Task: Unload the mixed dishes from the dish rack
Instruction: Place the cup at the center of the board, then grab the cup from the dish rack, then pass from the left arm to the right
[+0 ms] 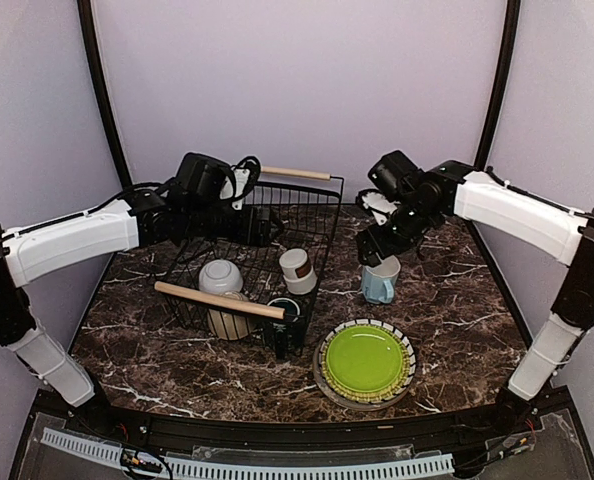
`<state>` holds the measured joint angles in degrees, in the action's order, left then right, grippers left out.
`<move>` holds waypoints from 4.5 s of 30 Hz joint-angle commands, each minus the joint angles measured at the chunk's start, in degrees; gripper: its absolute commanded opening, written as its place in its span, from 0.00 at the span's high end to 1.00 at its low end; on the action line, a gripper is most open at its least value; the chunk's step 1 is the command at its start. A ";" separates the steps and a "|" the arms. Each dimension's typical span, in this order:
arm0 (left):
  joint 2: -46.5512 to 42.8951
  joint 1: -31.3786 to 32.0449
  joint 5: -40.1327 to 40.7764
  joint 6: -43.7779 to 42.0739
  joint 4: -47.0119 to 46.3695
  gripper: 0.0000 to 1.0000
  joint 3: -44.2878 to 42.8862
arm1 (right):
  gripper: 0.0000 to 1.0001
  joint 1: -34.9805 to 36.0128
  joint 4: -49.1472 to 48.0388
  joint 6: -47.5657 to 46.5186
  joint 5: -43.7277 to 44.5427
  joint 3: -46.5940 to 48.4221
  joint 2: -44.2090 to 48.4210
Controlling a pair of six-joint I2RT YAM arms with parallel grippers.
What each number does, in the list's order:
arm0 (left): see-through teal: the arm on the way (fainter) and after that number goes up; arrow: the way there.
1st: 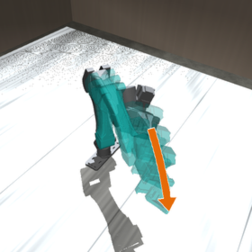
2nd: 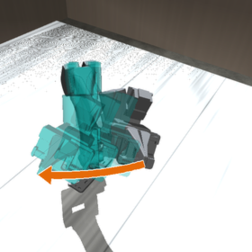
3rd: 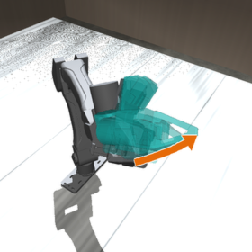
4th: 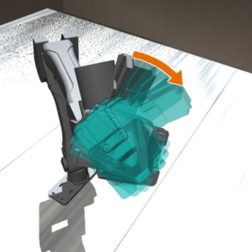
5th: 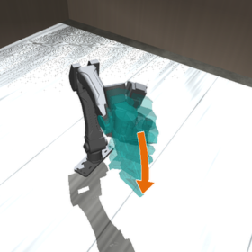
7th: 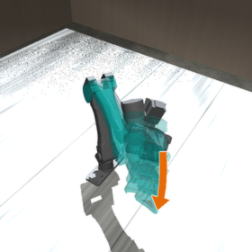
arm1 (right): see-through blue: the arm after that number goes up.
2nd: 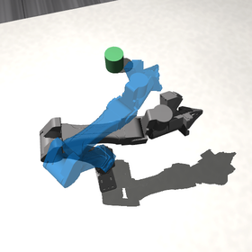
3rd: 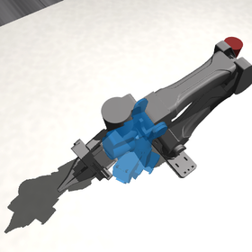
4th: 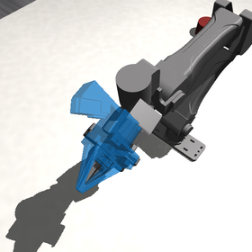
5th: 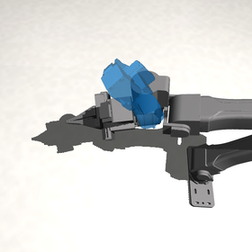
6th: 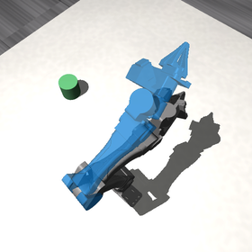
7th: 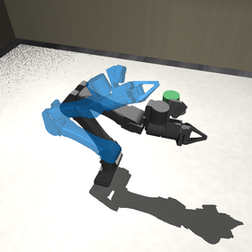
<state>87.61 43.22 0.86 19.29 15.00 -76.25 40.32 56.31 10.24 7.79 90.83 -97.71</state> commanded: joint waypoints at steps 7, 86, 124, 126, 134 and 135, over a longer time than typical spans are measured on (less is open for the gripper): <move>7.98 -0.35 -6.18 0.52 10.92 0.08 -6.39 | 0.07 -2.16 -15.38 -0.74 -3.07 -16.39 17.17; -0.33 -1.76 -21.85 14.07 -18.21 0.56 -2.05 | 0.01 -7.36 -54.83 17.98 -39.59 -37.38 30.65; 14.21 3.08 -34.59 41.27 -64.32 0.57 9.20 | 0.88 -10.52 -101.77 43.65 -54.27 -51.23 26.92; 14.29 3.09 -34.69 40.77 -63.75 0.56 9.19 | 0.88 -10.52 -103.00 44.24 -54.44 -51.36 26.88; 12.29 3.08 -33.55 34.66 -55.31 0.22 8.39 | 1.00 -10.67 -104.43 44.72 -55.60 -51.70 27.31; 11.43 3.03 -33.25 32.67 -52.63 0.17 8.04 | 1.00 -10.78 -103.96 44.43 -55.56 -51.71 27.68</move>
<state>102.69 45.98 -33.12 58.00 -46.59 -67.16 29.89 -43.64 55.75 -46.54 39.42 -71.68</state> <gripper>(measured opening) 0.753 0.028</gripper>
